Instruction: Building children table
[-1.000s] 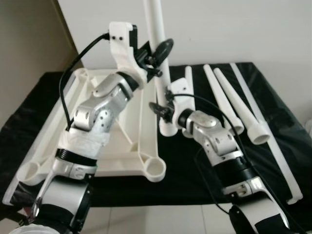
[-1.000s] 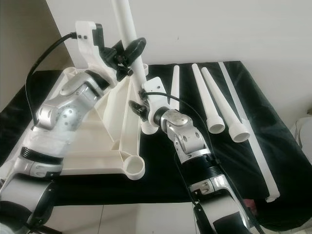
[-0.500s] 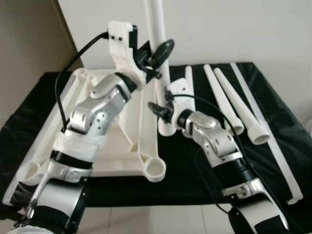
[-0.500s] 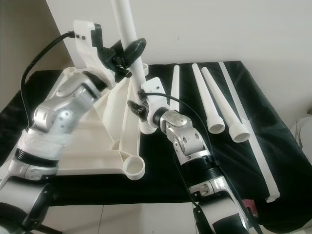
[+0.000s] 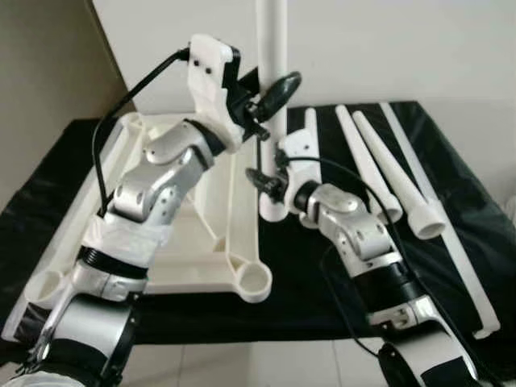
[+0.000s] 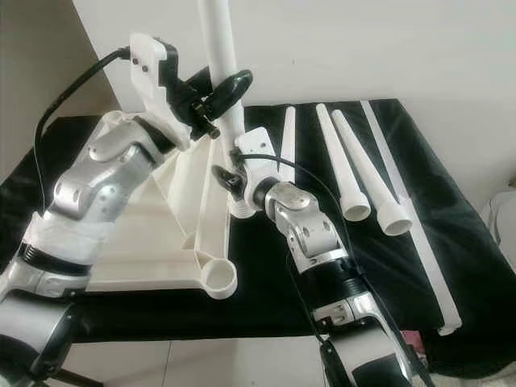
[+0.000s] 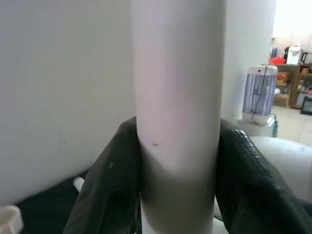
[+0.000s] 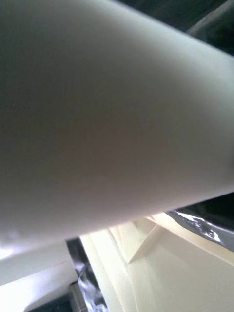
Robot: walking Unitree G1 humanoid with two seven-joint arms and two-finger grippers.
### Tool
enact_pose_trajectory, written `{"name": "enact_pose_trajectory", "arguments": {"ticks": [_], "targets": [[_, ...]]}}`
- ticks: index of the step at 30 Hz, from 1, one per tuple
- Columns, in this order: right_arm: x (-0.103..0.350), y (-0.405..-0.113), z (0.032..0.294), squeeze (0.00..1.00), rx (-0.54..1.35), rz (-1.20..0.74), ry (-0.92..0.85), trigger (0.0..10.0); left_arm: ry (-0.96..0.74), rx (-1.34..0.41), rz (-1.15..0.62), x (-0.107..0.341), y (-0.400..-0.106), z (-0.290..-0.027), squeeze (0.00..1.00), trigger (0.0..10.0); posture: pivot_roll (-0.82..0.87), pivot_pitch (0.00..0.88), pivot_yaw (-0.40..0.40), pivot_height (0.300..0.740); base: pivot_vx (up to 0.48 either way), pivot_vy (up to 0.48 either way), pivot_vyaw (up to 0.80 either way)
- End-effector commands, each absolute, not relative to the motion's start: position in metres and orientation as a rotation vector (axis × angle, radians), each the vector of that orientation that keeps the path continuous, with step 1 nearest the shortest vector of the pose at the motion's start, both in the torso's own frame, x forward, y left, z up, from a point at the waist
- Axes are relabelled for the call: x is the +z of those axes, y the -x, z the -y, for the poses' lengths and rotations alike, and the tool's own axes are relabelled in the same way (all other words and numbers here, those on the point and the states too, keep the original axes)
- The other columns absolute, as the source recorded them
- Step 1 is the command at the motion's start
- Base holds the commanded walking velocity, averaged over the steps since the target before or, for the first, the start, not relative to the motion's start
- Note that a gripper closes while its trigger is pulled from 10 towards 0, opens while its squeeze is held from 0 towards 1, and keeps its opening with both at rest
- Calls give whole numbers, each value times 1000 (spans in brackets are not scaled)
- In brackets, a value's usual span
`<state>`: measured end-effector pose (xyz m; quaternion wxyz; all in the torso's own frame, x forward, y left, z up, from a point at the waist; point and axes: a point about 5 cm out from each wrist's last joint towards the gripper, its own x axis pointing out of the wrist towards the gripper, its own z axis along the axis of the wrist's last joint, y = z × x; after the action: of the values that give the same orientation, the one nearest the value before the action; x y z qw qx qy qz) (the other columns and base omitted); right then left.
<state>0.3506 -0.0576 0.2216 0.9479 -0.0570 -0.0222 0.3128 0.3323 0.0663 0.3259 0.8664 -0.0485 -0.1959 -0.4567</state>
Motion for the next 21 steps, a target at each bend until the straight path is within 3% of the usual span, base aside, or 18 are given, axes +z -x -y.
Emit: {"name": "enact_pose_trajectory", "arguments": {"ticks": [1,8,15,18,19,21], "targets": [[232,-353,70,0,587,83,76,10000,202,-989,292,313,-340,-71,1000,10000,-81,70,83,740,0,0,0],[233,-353,69,0,589,85,77,10000,379,-961,247,319,-347,-77,1000,10000,-79,70,81,740,0,0,0],[233,-353,69,0,591,86,80,10000,99,-984,309,313,-339,-72,1000,10000,-79,66,80,740,0,0,0],[233,-353,68,0,592,86,80,10000,232,-961,284,317,-343,-74,1000,10000,-78,65,80,740,0,0,0],[233,-353,68,0,592,87,79,10000,119,-954,316,316,-342,-74,1000,10000,-78,65,78,740,0,0,0],[233,-353,68,0,593,87,79,10000,72,-969,320,315,-340,-72,1000,10000,-77,65,81,740,0,0,0]]}}
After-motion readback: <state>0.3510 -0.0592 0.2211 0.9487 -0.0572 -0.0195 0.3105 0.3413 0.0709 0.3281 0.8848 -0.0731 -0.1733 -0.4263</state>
